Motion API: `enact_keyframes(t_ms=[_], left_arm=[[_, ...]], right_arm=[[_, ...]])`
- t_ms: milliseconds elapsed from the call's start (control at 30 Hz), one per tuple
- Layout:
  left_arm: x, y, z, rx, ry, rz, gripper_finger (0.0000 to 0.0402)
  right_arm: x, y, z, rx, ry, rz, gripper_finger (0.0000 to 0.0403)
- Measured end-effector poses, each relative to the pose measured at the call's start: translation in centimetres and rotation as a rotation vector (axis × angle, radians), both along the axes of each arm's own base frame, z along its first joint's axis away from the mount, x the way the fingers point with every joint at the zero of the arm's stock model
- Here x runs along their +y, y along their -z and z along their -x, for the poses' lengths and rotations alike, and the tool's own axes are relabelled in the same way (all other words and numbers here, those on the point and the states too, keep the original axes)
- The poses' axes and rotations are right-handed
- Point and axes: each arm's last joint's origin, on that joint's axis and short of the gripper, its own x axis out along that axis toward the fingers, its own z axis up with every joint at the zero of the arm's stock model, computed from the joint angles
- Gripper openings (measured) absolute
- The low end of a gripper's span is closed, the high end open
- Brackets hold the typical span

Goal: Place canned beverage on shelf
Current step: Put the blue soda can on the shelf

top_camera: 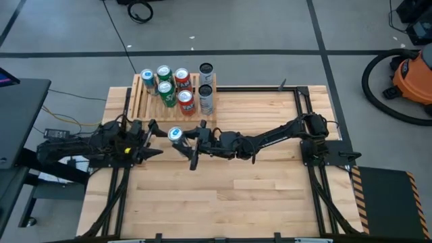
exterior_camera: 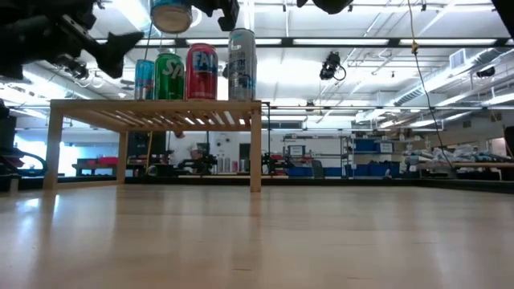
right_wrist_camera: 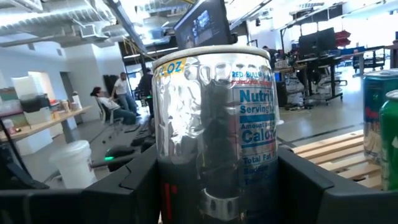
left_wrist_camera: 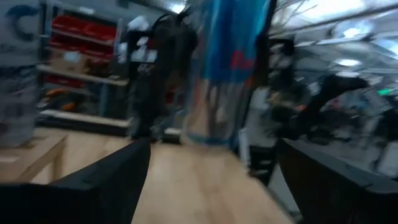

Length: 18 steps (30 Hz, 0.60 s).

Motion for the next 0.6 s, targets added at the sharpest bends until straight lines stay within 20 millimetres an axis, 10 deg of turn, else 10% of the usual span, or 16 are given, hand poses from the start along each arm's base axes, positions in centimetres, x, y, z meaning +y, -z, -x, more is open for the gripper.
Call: enact_keyframes(t_ms=[600], left_arm=[[0.3, -2.0, -3.2, 0.142, -0.097, -0.067, 0.0352]], right_arm=[[-2.1, 0.2, -0.3, 0.019, 0.003, 0.007, 0.0236]])
